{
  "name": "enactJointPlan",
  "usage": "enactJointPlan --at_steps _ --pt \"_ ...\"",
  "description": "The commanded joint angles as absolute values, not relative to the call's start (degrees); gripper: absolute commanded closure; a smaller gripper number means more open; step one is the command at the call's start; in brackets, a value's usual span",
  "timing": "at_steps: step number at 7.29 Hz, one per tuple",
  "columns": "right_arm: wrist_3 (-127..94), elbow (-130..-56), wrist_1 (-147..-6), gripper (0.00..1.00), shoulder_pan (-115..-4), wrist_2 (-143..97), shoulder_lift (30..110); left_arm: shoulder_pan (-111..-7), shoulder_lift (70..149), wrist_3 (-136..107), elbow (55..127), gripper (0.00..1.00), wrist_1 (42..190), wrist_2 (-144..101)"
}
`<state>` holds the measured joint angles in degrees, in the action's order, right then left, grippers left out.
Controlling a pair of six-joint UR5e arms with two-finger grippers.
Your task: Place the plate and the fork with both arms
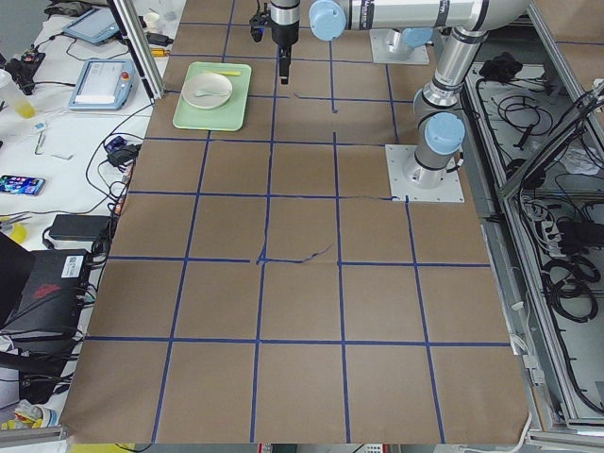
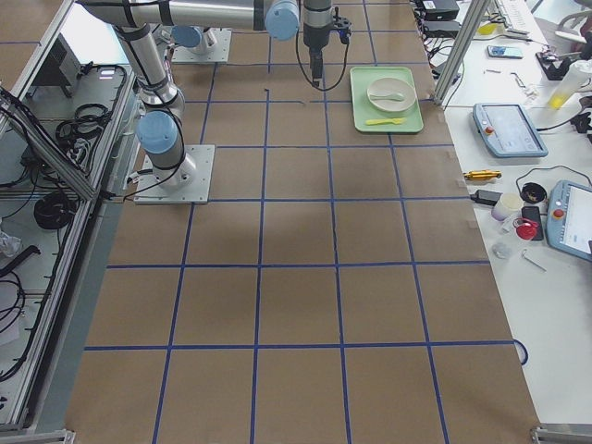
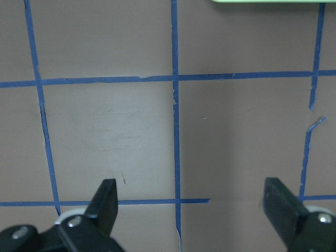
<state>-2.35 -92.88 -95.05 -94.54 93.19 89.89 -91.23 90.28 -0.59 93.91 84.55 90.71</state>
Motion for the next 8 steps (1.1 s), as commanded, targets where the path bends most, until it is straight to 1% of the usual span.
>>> enactJointPlan --at_steps 1,4,8 --pt "-2.4 -89.5 -93.9 0.00 -94.9 92.4 89.8 -91.2 89.9 -0.6 93.2 0.00 84.6 90.5" --pt "-2.9 -88.3 -94.0 0.00 -94.7 91.4 88.9 -91.3 89.4 -0.5 90.1 0.00 87.1 90.4" --pt "-2.9 -88.4 -94.0 0.00 -94.7 91.5 88.9 -91.3 89.6 -0.5 90.4 0.00 87.3 90.4"
